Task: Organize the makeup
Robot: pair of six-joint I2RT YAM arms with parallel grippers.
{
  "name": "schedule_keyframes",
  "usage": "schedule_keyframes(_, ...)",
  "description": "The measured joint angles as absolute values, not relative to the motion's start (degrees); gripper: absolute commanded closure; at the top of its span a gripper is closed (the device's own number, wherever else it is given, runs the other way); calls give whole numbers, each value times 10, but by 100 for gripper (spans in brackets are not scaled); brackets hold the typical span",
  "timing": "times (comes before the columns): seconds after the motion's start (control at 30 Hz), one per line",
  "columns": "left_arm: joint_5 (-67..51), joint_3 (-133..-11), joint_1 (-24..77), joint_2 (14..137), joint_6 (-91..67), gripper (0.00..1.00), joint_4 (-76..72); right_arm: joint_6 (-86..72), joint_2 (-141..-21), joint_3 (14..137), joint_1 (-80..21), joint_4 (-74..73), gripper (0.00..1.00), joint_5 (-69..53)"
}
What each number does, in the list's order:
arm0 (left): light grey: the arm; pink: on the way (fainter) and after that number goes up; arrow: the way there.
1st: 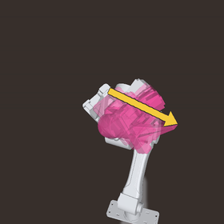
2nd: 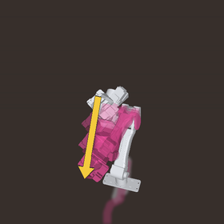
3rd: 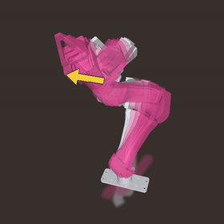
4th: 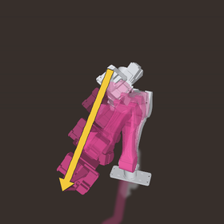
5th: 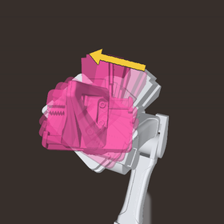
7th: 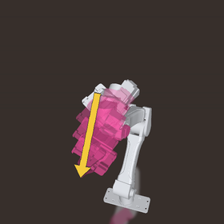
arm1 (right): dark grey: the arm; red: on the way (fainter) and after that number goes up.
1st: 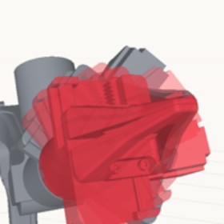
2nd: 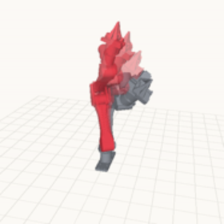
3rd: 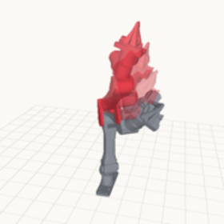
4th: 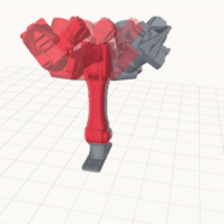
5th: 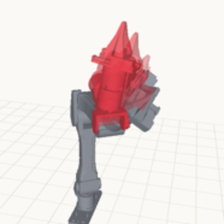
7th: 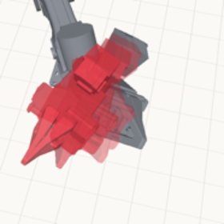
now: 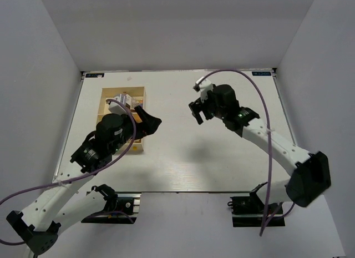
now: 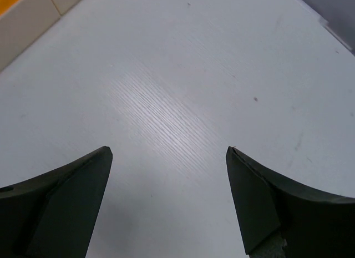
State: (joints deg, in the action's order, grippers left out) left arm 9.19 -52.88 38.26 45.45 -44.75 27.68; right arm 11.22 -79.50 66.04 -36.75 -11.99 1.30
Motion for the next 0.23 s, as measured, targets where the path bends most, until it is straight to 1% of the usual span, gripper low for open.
schedule_keyframes(0.23, 62, -521, 383, 493, -448, 2, 235, 128, -638, 584, -362, -125, 11, 83)
